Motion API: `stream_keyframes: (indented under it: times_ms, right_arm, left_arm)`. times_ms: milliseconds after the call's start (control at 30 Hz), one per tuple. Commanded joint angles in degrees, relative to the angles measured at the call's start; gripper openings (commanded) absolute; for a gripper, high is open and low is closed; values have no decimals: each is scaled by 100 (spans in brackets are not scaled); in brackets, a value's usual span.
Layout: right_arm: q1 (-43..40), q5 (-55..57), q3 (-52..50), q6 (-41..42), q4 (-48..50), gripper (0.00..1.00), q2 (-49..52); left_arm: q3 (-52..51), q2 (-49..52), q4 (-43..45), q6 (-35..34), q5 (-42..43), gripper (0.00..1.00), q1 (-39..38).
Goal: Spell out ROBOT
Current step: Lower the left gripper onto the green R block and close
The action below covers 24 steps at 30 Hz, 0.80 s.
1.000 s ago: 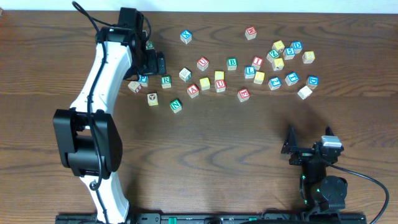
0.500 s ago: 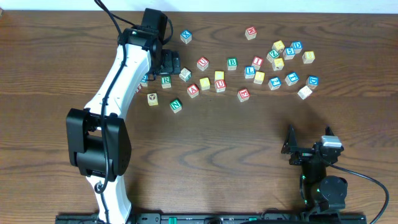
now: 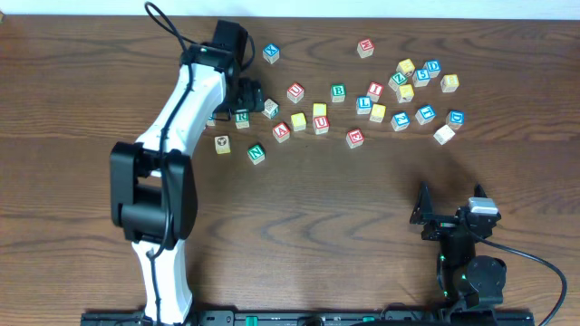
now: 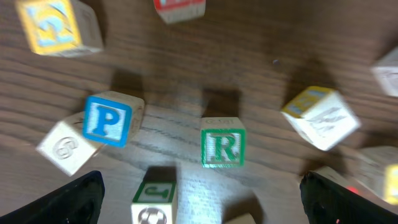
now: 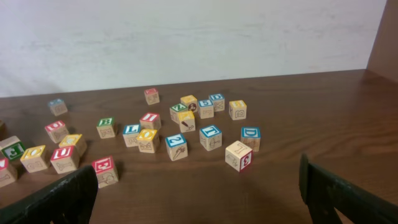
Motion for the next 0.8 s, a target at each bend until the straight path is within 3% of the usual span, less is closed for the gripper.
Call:
stream_keyframes:
  times_ms: [0,767]
  right_arm:
    - [-44,-13,-7,68,-22,99,-31]
    - [-44,-11,-7,70,-22,99,-31]
  left_arm:
    - [127,286,17,-118,-83,99,24]
    - [114,732,208,-116,470,99,13]
